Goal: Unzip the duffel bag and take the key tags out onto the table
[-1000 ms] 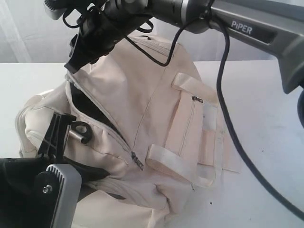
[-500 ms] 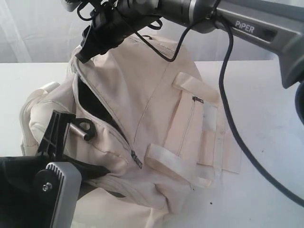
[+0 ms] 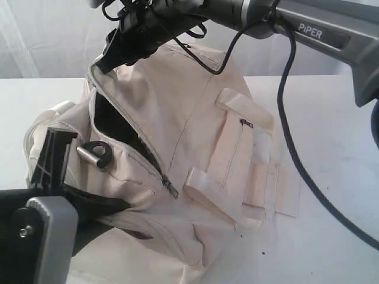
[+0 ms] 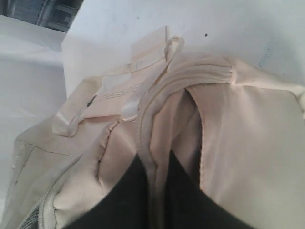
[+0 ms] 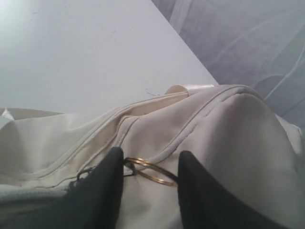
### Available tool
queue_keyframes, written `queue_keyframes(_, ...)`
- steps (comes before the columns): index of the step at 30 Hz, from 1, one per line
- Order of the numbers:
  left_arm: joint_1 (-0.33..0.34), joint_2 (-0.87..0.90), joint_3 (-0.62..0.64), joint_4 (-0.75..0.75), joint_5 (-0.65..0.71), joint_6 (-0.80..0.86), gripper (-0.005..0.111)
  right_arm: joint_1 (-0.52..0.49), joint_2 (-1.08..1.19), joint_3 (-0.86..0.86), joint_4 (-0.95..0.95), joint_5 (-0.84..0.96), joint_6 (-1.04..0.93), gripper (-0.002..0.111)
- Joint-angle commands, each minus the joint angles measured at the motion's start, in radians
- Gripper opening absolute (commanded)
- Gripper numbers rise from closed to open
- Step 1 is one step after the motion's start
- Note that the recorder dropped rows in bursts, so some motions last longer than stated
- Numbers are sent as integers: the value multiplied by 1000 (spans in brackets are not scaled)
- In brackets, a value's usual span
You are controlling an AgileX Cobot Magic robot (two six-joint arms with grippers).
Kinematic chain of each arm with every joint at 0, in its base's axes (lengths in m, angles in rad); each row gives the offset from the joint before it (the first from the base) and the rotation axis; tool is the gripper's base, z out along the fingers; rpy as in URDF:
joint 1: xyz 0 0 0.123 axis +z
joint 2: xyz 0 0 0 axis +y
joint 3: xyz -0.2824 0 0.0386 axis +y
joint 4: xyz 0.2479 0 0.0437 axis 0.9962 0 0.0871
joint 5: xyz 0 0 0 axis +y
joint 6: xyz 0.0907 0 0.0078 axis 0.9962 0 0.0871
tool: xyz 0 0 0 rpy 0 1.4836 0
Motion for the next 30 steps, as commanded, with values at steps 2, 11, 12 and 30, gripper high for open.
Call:
queue_keyframes(2, -16, -128, -4, -51, 44, -22, 35, -31, -16, -18, -20, -63, 4, 0)
queue_keyframes(11, -14, -245, -4, -155, -74, -288, 46, -29, -22, -18, 26, -33, 4, 0)
queue_keyframes(12, -4, -248, -4, -305, -176, -338, 46, -29, -27, -18, 26, -30, 4, 0)
queue_keyframes(30, -5, 139, -160, -943, -642, -818, 51, -29, -46, -19, 47, -46, 4, 0)
